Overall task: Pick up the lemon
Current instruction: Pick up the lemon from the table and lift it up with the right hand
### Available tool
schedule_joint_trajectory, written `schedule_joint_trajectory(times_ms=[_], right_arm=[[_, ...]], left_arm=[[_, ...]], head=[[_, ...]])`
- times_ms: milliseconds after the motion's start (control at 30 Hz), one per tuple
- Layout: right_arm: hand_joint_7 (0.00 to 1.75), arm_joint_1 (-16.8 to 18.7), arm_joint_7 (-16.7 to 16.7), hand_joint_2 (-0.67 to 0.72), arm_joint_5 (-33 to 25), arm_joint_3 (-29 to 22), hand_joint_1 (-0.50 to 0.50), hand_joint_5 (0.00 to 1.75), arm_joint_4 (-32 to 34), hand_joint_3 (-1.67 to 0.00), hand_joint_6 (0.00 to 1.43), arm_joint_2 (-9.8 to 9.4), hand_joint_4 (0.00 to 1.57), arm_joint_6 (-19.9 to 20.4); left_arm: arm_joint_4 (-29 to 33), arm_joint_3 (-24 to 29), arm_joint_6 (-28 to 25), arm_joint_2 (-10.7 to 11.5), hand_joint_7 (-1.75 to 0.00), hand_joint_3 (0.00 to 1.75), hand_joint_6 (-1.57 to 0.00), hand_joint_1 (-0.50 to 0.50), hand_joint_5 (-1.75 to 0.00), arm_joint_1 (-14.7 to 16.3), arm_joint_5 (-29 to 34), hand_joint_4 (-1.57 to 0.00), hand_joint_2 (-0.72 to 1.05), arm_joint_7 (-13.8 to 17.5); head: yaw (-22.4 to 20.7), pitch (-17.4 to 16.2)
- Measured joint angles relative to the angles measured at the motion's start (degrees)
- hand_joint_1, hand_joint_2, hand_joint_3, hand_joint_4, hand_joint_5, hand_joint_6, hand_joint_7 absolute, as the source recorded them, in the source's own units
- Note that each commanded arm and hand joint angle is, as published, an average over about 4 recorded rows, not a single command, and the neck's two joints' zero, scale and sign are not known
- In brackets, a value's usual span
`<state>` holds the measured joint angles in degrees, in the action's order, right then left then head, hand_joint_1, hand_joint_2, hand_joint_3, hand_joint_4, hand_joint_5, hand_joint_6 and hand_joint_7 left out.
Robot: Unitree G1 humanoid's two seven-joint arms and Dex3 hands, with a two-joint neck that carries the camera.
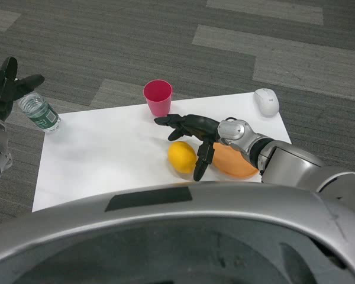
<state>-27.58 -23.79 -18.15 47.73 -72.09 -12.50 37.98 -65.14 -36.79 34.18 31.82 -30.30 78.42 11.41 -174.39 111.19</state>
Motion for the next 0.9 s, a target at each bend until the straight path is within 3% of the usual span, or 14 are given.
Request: schedule_joint_trajectory(times_ms=[133, 233, 367, 600, 733, 900], right_arm=[[0.00, 0.0, 0.8, -0.15, 0.2, 0.0, 0.27, 1.24, 0.0, -0.30, 0.00, 0.04, 0.00, 0.0], [0.00, 0.0, 1.5, -0.24, 0.4, 0.0, 0.32, 1.26, 0.0, -0.36, 0.00, 0.07, 0.00, 0.0], [0.00, 0.0, 2.2, -0.29, 0.4, -0.1, 0.29, 1.36, 0.0, -0.44, 0.00, 0.08, 0.00, 0.0], [0.00, 0.0, 2.1, -0.41, 0.5, -0.1, 0.29, 1.36, 0.0, -0.67, 0.00, -0.12, 0.00, 0.0], [0.00, 0.0, 1.9, -0.51, 0.8, -0.1, 0.29, 1.45, 0.0, -0.91, 0.00, -0.63, 0.00, 0.0], [0.07, -0.1, 1.1, -0.54, 1.6, -0.4, 0.26, 1.53, 0.0, -1.37, 0.00, -1.13, 0.00, 0.0]], left_arm=[[0.0, 0.0, 0.0, 0.0, 0.00, 0.07, 0.00, 0.50, 0.00, 0.0, 0.0, 0.00, 0.96, 0.0], [0.0, 0.0, 0.0, 0.0, 0.00, 0.09, 0.00, 0.50, 0.00, 0.0, 0.0, 0.00, 0.96, 0.0], [0.0, 0.0, 0.0, 0.0, 0.00, 0.09, 0.00, 0.50, 0.00, 0.0, 0.0, 0.00, 0.96, 0.0], [0.3, 0.0, 0.0, 0.0, 0.00, 0.09, 0.00, 0.50, 0.00, 0.0, 0.0, 0.00, 0.96, 0.0], [0.6, 0.0, 0.0, 0.0, 0.00, 0.09, 0.00, 0.50, 0.00, 0.1, 0.0, 0.00, 0.96, 0.0], [0.9, 0.1, 0.0, 0.0, 0.00, 0.09, 0.00, 0.50, 0.00, 0.5, 0.0, 0.00, 0.96, 0.0]], head=[[-0.1, -0.2], [-0.1, -0.4], [-0.3, -0.5], [-0.5, -0.9], [-0.6, -1.2], [-0.7, -1.4]])
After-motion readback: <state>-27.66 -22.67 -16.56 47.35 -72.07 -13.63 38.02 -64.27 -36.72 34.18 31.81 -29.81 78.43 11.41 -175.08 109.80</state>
